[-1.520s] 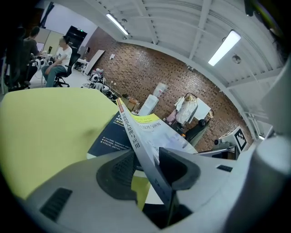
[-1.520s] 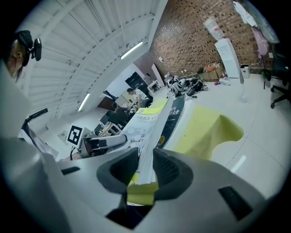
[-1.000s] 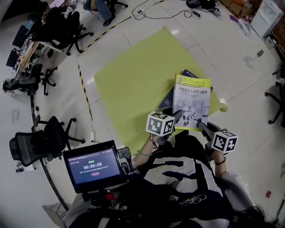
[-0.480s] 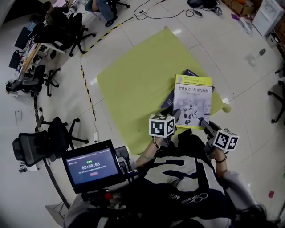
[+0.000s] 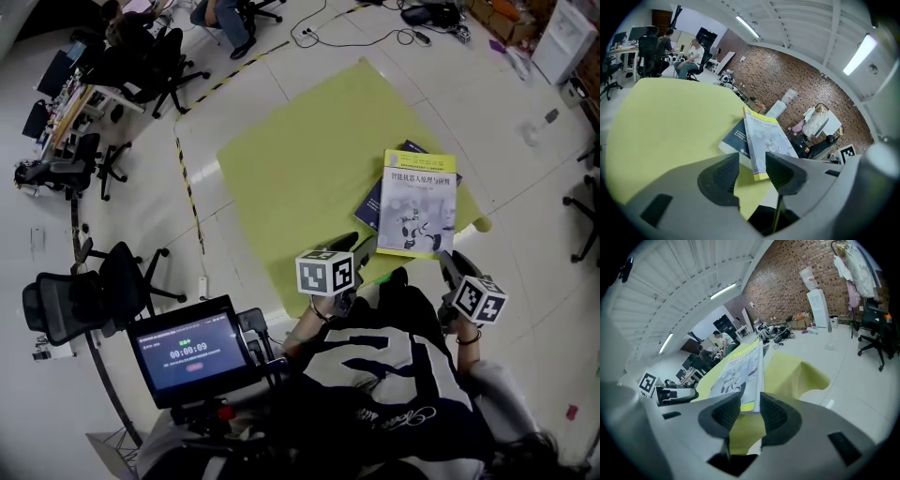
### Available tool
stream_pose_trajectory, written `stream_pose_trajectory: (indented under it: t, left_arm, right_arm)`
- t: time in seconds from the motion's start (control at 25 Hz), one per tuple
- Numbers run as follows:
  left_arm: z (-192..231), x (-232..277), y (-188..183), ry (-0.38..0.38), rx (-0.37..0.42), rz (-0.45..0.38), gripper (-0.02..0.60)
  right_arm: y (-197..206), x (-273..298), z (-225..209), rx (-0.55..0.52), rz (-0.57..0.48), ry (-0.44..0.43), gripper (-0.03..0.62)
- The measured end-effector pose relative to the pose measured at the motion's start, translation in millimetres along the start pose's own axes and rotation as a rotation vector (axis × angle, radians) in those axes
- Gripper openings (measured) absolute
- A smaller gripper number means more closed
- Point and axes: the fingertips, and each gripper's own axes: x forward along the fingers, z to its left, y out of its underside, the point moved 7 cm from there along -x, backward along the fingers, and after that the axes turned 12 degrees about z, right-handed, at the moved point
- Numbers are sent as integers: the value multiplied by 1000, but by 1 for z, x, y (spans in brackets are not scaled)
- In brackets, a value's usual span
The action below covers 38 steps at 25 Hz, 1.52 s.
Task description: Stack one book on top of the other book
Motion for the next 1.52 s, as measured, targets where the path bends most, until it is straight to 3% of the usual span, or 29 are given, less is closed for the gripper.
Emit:
stream_pose_trajectory:
  t: [0.2, 0.4, 0.6, 0.8, 1.08, 1.52]
  left_arm:
    - [1, -25, 27, 62, 34, 7, 179]
    - [-4, -56, 59, 123, 116, 13, 179]
    - [-6, -87, 98, 181, 183, 31, 178]
    - [-8, -99, 128, 219, 197, 52, 176]
    - [-20, -112, 151, 205, 202, 27, 5]
    - [-46, -123, 192, 183, 165, -4, 5]
  right_arm:
    - [18, -24, 27, 10, -98, 14, 126]
    - [58, -42, 69, 23, -152, -30, 126]
    - [119, -47, 112, 63, -153, -87, 123]
    - [162, -59, 139, 42, -134, -64, 64]
    - [188, -85, 154, 42, -144, -66, 52]
    - [211, -111, 163, -14, -132, -134, 8]
